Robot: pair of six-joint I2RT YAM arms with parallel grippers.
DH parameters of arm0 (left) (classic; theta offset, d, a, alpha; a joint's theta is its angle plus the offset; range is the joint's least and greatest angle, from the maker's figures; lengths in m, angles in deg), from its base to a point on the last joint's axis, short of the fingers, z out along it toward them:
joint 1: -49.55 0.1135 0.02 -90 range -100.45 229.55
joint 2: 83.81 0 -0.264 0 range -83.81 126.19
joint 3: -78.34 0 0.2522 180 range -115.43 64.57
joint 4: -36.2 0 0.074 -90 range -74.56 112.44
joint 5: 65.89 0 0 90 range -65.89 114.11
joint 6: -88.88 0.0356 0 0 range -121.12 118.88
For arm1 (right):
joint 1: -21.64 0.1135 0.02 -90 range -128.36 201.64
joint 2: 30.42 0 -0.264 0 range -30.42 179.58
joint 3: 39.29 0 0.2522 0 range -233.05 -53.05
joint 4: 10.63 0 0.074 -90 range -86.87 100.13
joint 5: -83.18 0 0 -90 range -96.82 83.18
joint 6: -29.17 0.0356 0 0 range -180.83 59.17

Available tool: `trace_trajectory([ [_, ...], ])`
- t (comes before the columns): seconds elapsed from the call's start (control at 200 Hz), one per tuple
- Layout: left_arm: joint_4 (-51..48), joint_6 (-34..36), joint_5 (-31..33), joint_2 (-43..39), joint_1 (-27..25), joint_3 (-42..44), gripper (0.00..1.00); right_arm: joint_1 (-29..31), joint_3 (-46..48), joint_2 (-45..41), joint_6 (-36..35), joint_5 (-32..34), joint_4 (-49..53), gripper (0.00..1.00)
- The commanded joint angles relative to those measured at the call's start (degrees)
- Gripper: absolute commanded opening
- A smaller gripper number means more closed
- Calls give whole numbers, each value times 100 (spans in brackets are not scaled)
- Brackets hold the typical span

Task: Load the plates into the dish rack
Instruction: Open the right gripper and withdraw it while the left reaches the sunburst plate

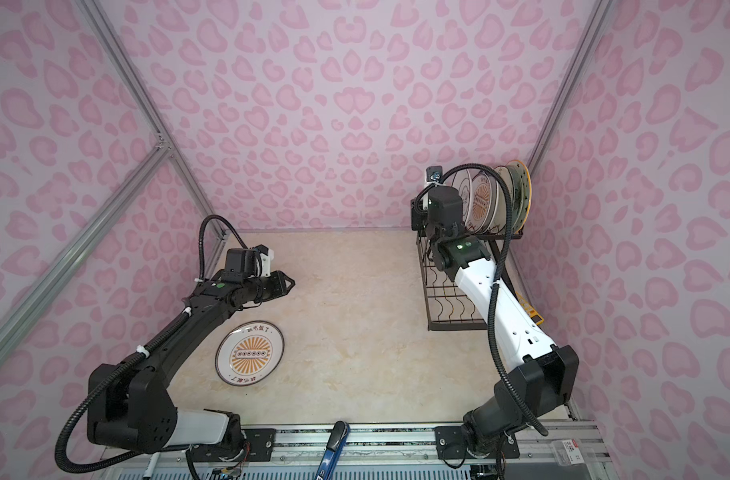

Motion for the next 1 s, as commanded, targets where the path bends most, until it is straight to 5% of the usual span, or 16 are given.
trace_trajectory([
  [0.0,-628,-362,610,-179,10,243,35,104,210,84,159,-548,-356,56],
  [0.255,-1192,-714,1264,-683,15,959,40,497,752,293,258,-1224,-630,55],
  [0.555,-829,-931,519,-555,6,1779,40,659,1279,348,530,-1689,-984,54],
  [0.995,-284,-883,13,121,-92,1768,40,711,1423,185,522,-1575,-969,53],
])
